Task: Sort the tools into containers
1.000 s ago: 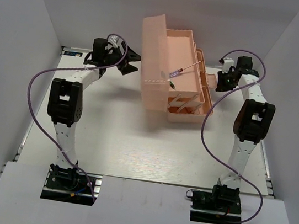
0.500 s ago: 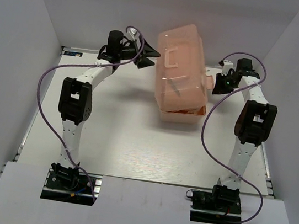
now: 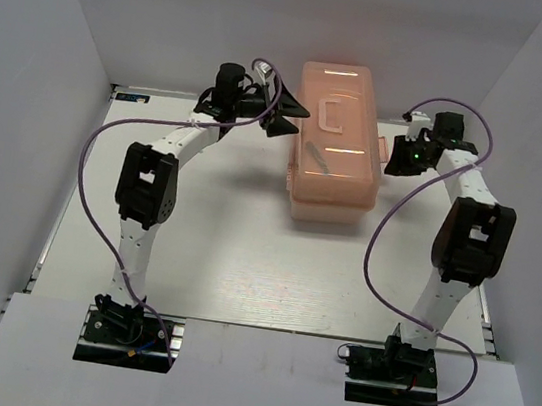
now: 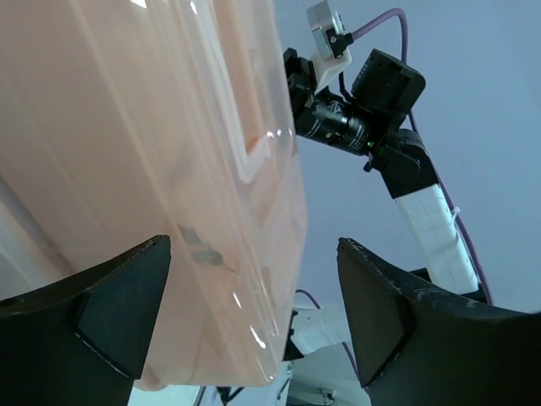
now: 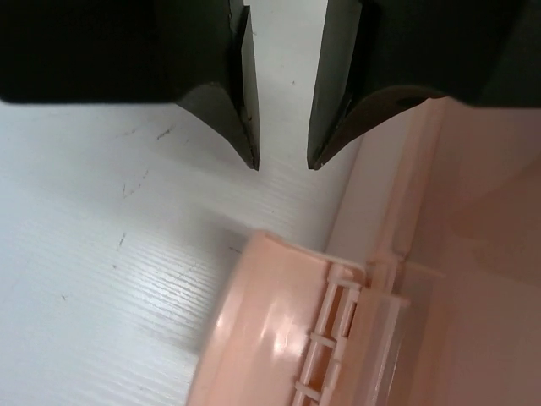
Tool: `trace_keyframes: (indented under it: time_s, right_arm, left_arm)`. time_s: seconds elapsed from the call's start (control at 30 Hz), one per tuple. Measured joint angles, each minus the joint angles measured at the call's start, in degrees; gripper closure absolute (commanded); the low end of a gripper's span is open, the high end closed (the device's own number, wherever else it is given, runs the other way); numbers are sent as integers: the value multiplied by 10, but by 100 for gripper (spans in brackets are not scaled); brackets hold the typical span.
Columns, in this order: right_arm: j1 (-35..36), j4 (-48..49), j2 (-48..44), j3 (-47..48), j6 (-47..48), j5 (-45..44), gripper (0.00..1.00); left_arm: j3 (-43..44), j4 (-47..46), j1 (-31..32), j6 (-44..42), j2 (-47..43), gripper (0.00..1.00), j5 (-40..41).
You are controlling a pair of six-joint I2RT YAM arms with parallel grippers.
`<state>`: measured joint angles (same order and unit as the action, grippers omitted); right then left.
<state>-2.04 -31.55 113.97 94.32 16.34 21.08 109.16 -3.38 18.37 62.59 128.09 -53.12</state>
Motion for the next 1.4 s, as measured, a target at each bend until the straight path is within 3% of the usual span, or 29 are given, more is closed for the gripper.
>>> trace_keyframes:
  time_s: [0.17,0.27,0.53,0.63,0.93,1.1,1.33,1.4]
  right_arm:
    - [-25,17,-29,-16,-14,48,64]
    - [-23,30,-30,-16,-23,50,57]
    - [-24,49,-31,-23,-27,37,46]
    - [-25,52,-38,-26,-29,35,46]
    - [-15,86,-105,-45,-4,41,54]
    - [9,85,-104,-26,2,73,54]
    - [24,75,-103,-26,11,78,54]
    - [28,75,-103,-26,15,55,50]
  left_arm:
    - [-71,-15,0,-1,-50,11,-5]
    - [-100,-21,-3,-2,-68,11,-7]
    - [-105,21,-6,-47,-75,11,-3]
    - [-97,71,-7,-87,-76,11,7]
    - [-93,310,-6,-288,-118,11,171]
    - [-169,338,-8,-325,-187,11,229]
    - [-208,347,-8,-347,-226,11,276]
    - [-217,352,-8,-354,-238,6,295]
